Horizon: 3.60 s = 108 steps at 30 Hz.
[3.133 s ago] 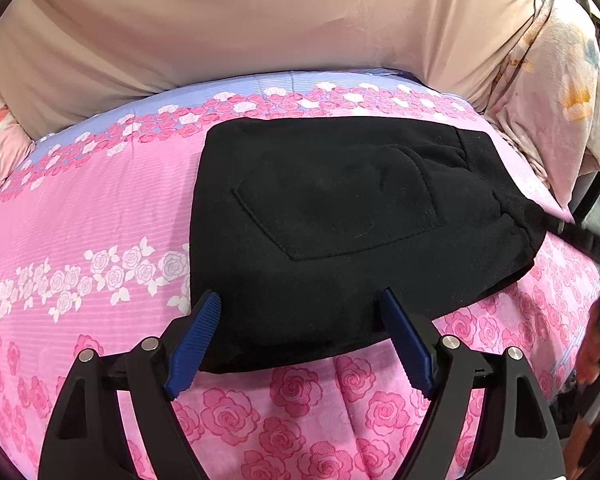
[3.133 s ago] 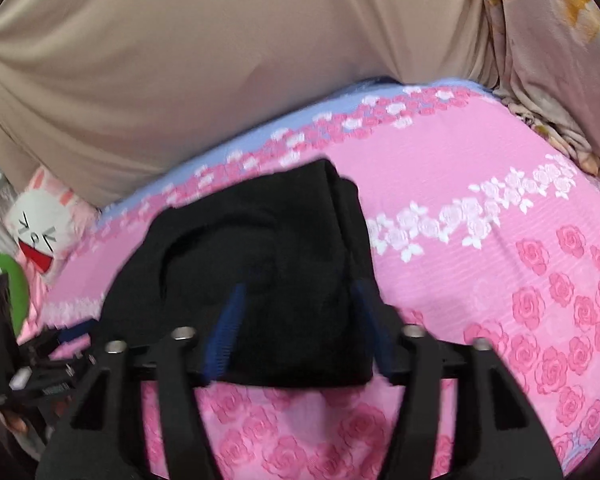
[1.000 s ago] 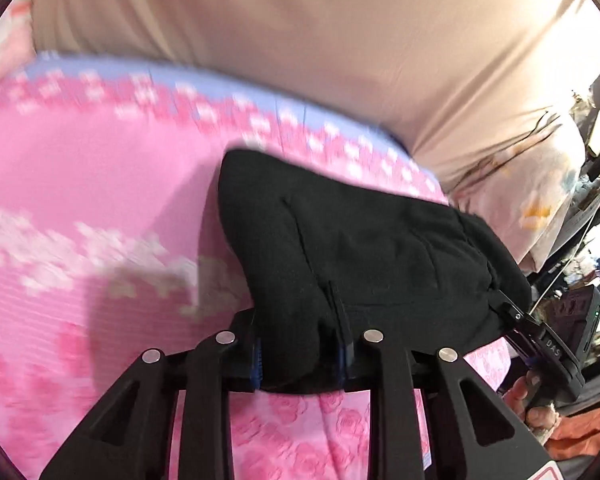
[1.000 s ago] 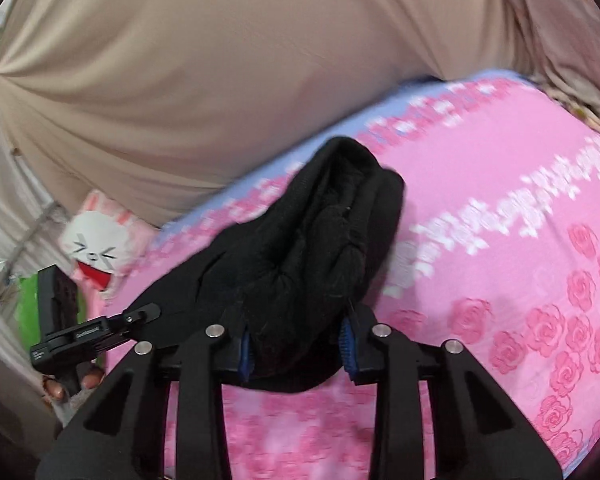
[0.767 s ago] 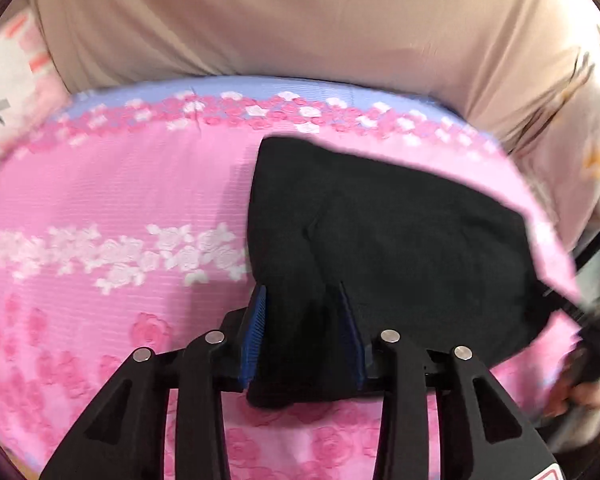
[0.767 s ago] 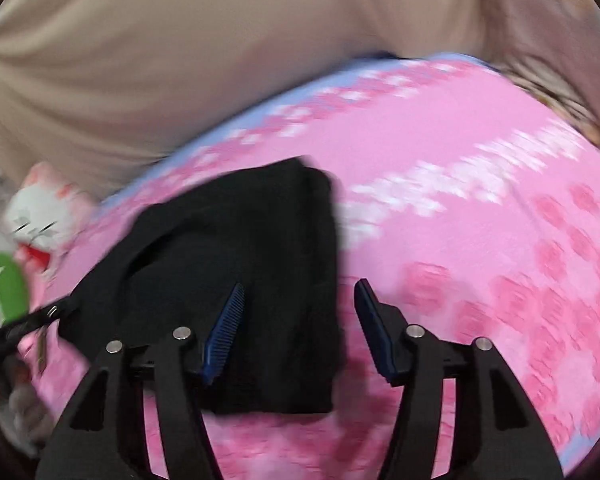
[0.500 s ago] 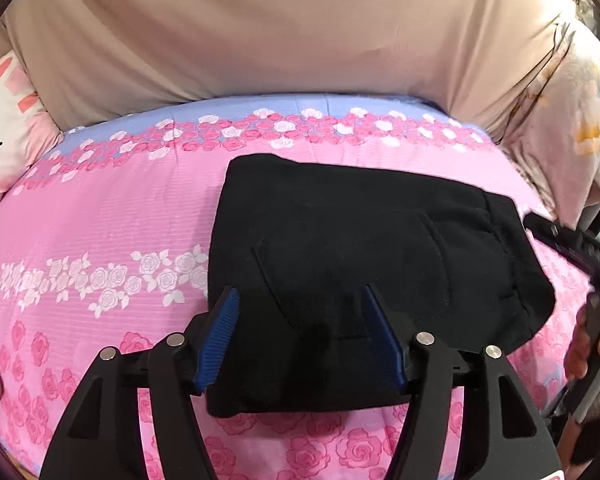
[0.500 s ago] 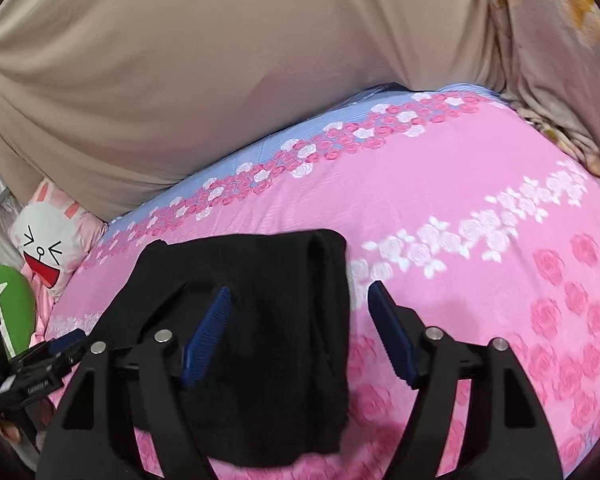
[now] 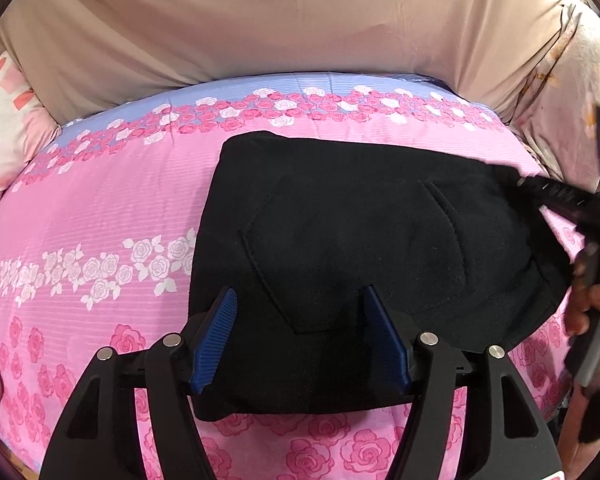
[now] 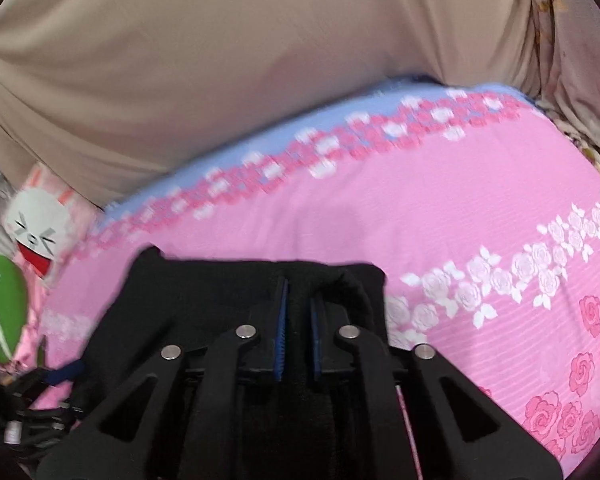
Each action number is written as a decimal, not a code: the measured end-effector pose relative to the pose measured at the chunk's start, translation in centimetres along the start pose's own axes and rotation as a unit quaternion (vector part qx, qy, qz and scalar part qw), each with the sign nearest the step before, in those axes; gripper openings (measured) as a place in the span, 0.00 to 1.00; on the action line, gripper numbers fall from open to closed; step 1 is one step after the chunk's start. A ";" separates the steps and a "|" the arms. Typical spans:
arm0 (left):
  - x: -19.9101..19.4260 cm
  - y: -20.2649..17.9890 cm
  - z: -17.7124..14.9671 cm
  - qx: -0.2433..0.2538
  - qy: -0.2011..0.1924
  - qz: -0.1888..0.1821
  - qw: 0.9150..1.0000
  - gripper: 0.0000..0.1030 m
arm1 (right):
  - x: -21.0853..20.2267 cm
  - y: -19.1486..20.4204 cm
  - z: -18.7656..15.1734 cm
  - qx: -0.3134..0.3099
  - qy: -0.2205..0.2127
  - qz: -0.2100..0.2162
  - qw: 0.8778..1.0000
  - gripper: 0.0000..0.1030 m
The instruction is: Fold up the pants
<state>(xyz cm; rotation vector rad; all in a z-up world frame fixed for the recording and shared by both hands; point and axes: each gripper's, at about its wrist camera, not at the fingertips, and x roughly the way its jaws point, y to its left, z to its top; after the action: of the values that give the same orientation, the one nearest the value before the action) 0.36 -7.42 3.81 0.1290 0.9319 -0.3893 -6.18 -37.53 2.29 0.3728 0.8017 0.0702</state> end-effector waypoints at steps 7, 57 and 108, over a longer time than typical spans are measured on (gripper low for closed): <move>-1.0 1.8 -0.1 -0.028 -0.003 -0.057 0.998 0.73 | -6.5 -1.3 -2.7 0.017 -0.045 0.018 0.999 0.61; -1.0 6.3 -1.1 -0.106 -0.003 -0.151 0.983 0.84 | -7.8 -3.5 -8.0 0.053 0.021 0.069 0.996 0.73; -16.0 4.4 0.4 0.005 -0.132 -0.206 0.969 0.27 | -21.6 7.1 -4.6 -0.092 -0.125 0.160 0.975 0.35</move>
<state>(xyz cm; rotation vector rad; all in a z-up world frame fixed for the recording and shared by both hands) -6.16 0.87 16.64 -0.1106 0.6890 -0.7772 -23.97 -33.81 16.73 0.3253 0.4766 0.3901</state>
